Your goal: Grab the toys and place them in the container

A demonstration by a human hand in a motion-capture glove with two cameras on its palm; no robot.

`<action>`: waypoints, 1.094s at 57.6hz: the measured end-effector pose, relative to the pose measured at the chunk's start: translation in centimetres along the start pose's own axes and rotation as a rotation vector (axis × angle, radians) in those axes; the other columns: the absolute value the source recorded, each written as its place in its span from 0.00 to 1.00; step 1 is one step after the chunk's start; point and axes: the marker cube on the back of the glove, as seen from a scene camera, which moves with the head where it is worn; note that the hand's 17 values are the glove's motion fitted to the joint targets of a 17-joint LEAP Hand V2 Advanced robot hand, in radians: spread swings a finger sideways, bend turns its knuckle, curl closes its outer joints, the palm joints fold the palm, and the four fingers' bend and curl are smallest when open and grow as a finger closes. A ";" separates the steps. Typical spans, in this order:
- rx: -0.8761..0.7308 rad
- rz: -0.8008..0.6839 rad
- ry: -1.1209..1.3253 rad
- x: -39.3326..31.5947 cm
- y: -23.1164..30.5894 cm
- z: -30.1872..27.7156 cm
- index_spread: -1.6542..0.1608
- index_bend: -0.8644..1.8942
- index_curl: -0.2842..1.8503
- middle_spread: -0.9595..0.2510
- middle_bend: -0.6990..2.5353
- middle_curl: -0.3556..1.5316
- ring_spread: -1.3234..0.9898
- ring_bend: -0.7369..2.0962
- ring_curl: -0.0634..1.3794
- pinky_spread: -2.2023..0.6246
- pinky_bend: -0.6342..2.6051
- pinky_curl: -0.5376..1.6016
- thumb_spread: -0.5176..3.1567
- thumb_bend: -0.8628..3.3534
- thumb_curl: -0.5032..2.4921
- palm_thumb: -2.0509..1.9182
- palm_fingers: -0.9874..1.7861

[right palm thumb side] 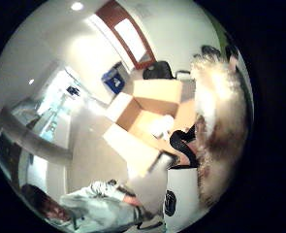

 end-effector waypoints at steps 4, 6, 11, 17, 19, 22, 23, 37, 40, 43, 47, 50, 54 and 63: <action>0.093 -0.023 -0.072 -3.4 -1.2 0.6 0.66 0.49 0.61 0.64 0.57 0.64 0.48 0.82 0.45 0.63 0.58 0.55 0.32 0.21 0.46 0.69 0.74; 0.115 -0.020 -0.108 -4.5 -1.8 1.1 0.66 0.48 0.63 0.64 0.57 0.64 0.48 0.82 0.45 0.63 0.58 0.56 0.32 0.21 0.47 0.69 0.74; 0.085 0.046 -0.210 -6.5 -3.3 3.4 0.66 0.45 0.65 0.63 0.56 0.64 0.48 0.83 0.44 0.63 0.58 0.56 0.33 0.21 0.47 0.69 0.73; -0.071 0.082 -0.314 -8.5 -3.8 6.3 0.66 0.37 0.66 0.63 0.54 0.64 0.48 0.82 0.44 0.63 0.59 0.56 0.35 0.20 0.47 0.68 0.65; -0.150 0.090 -0.352 -8.9 -3.8 7.3 0.67 0.34 0.66 0.63 0.51 0.63 0.48 0.81 0.43 0.63 0.60 0.55 0.37 0.20 0.46 0.67 0.60; -0.288 0.110 -0.408 -9.4 -3.6 8.7 0.68 0.33 0.64 0.63 0.49 0.61 0.48 0.79 0.41 0.64 0.60 0.54 0.40 0.20 0.44 0.65 0.56; -0.331 0.120 -0.420 -9.5 -3.5 9.1 0.68 0.33 0.62 0.64 0.45 0.59 0.48 0.75 0.39 0.65 0.59 0.54 0.42 0.19 0.43 0.63 0.42; -0.404 0.100 -0.314 -8.1 -2.7 9.7 0.75 0.34 0.48 0.78 0.30 0.47 0.56 0.45 0.19 0.76 0.51 0.46 0.48 0.20 0.35 0.54 0.24; -0.397 0.084 -0.283 -7.5 -2.5 9.1 0.76 0.34 0.45 0.79 0.29 0.46 0.56 0.44 0.19 0.77 0.50 0.45 0.49 0.20 0.34 0.54 0.26; -0.389 0.075 -0.249 -6.7 -2.3 8.3 0.77 0.34 0.43 0.79 0.28 0.45 0.56 0.43 0.18 0.78 0.48 0.44 0.49 0.20 0.33 0.54 0.27; -0.384 0.069 -0.213 -5.5 -1.9 7.1 0.77 0.34 0.40 0.80 0.28 0.44 0.57 0.42 0.18 0.78 0.47 0.43 0.50 0.20 0.32 0.53 0.29; -0.389 0.067 -0.193 -4.3 -1.3 6.0 0.78 0.35 0.39 0.80 0.28 0.44 0.57 0.42 0.18 0.79 0.46 0.43 0.50 0.20 0.32 0.53 0.31; -0.395 0.064 -0.161 -2.6 -0.3 4.6 0.78 0.36 0.37 0.80 0.28 0.44 0.57 0.41 0.18 0.79 0.45 0.42 0.50 0.20 0.31 0.54 0.32; -0.433 0.044 -0.076 0.9 3.2 2.7 0.78 0.37 0.35 0.80 0.28 0.43 0.57 0.41 0.18 0.79 0.43 0.41 0.51 0.20 0.30 0.54 0.34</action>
